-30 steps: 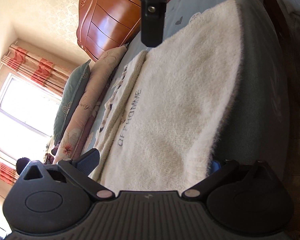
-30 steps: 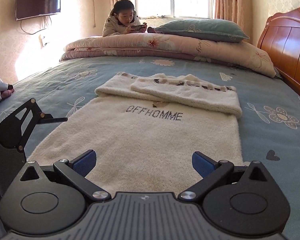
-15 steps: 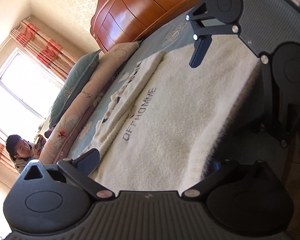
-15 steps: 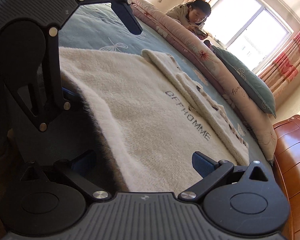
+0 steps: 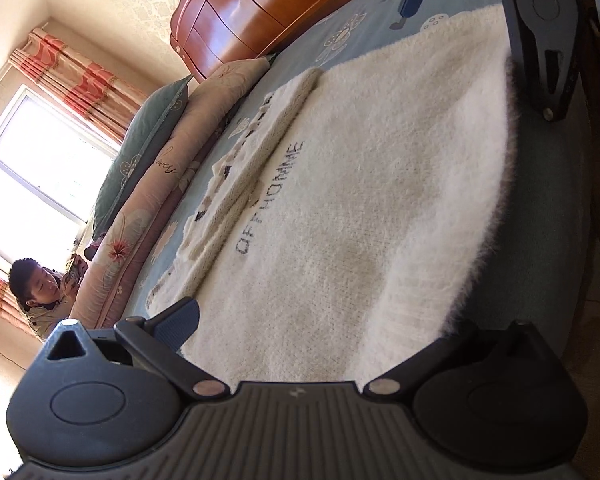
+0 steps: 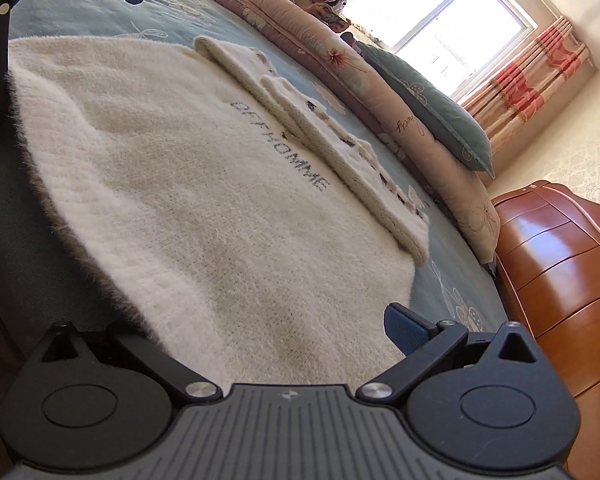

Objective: Fold clothes
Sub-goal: 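Roll both grippers and close them on the sweater hem edge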

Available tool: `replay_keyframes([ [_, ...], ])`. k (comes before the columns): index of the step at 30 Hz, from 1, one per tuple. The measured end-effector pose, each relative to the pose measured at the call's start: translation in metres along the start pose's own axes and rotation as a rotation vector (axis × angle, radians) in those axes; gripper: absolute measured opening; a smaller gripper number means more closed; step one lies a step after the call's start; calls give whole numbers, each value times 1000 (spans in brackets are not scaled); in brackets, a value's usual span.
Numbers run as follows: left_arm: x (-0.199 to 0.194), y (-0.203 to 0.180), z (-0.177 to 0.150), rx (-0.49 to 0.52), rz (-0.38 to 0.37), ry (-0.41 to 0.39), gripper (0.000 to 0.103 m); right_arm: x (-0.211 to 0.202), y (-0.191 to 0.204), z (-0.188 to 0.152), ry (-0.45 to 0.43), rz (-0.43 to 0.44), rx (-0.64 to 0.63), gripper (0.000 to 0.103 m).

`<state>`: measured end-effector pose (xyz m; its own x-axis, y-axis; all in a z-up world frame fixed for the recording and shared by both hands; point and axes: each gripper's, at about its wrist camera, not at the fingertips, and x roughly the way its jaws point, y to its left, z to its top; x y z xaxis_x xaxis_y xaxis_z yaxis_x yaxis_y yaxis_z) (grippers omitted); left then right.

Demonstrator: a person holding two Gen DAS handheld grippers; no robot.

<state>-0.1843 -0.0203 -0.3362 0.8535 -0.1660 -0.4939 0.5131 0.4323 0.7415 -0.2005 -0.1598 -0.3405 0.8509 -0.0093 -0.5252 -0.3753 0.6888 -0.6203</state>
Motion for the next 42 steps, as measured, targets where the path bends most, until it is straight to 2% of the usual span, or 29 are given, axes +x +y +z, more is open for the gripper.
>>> replay_keyframes([
  [4,3,-1,0,5,-15,22,103,6,4,8,-8,1,-7,103],
  [8,0,5,-8,-16,-41,43,102,5,-8,0,4,23,19,103],
  [14,-5,6,-10,-35,-99,52,79,6,-19,-9,33,28,76,102],
  [15,-6,5,-10,-28,-108,55,69,6,-17,-8,33,21,68,101],
  [16,-8,4,-9,-21,-118,57,62,6,-15,-7,33,14,60,98],
  [19,-11,1,-11,1,-125,70,52,6,-9,-6,41,-20,17,81],
  [20,-12,0,-12,8,-120,75,52,5,-8,-7,41,-28,4,77],
  [24,-12,4,-19,15,-118,87,52,1,-8,-13,69,-30,-25,69],
  [30,-11,8,-25,28,-140,71,50,-5,-14,-24,103,5,-49,49],
  [32,-12,7,-26,29,-152,70,40,-5,-10,-24,97,9,-96,39],
  [33,-12,6,-26,34,-161,71,32,-5,-8,-22,96,14,-113,35],
  [34,-13,4,-26,45,-169,73,23,-5,-5,-21,96,19,-130,26],
  [35,-14,2,-26,56,-177,74,19,-5,-4,-20,100,35,-136,16],
  [36,-14,0,-26,67,-175,74,14,-4,-3,-19,105,51,-142,13],
  [40,-15,-3,-26,98,-183,75,11,-1,-1,-18,117,58,-148,12],
  [42,-14,1,-26,100,-210,76,10,0,-3,-15,128,75,-135,12],
])
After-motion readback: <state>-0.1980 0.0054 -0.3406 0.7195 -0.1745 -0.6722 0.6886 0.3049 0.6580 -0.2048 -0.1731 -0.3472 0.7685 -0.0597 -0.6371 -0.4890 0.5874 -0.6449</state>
